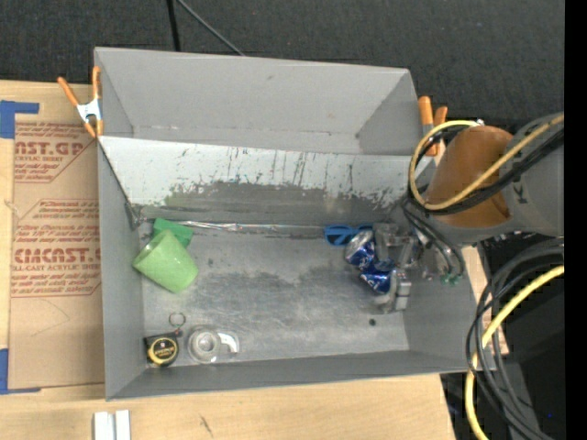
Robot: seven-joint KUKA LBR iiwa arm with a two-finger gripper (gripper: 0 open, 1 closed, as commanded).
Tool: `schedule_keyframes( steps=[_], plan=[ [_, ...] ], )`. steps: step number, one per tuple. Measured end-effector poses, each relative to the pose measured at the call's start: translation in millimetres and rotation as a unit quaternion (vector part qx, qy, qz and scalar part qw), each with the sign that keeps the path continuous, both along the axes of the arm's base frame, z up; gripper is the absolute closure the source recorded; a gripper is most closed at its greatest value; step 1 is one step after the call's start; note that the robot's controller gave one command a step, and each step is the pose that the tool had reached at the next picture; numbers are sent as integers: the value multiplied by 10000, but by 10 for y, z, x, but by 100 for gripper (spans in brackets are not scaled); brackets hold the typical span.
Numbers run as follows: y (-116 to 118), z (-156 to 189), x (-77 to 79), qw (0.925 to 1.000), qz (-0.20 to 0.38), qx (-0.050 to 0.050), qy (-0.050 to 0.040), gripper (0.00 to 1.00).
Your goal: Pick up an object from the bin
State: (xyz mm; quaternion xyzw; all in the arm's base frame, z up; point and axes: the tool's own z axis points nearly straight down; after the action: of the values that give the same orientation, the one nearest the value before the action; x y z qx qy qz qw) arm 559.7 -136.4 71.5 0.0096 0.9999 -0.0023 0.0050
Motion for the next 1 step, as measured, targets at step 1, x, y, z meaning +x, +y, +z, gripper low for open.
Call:
schedule_keyframes(
  steps=[1],
  plan=[
    [31, 7, -7, 10000, 28, 14, 27, 100]
  ],
)
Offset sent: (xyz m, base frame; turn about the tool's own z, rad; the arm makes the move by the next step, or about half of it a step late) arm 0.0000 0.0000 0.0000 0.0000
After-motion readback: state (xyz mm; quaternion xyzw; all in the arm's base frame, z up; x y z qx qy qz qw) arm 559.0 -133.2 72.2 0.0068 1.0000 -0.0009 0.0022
